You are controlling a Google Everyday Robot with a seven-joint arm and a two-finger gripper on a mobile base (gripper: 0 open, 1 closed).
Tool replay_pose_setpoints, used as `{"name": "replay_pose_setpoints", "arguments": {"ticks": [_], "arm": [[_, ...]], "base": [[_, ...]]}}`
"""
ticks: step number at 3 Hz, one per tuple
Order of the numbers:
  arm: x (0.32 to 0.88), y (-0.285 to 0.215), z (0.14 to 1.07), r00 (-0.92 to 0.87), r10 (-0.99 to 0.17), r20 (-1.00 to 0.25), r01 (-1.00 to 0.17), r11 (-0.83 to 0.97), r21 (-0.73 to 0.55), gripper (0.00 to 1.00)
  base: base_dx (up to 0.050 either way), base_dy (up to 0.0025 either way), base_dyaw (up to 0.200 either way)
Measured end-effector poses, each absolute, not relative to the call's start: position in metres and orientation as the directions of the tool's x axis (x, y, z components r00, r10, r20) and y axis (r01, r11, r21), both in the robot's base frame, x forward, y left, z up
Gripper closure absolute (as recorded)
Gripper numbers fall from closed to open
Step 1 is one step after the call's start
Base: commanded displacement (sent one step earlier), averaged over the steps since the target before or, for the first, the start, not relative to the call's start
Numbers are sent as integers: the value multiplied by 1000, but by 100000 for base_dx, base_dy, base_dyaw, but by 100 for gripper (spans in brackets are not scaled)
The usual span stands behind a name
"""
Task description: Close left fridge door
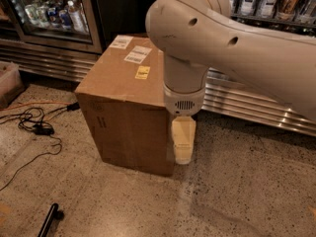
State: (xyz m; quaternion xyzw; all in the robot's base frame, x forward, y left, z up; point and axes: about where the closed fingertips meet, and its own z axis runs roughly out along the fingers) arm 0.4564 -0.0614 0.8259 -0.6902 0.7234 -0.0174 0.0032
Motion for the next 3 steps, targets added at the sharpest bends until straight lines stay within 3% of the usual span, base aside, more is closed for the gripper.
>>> {"name": "replay_pose_setpoints", "arguments": {"ticks": [2,3], "arm": [[455,-45,823,-18,-999,33,-999,17,-29,0],[447,-10,811,50,-995,87,-998,-52,-24,0]], "base": [[0,0,0],[0,0,0]]}}
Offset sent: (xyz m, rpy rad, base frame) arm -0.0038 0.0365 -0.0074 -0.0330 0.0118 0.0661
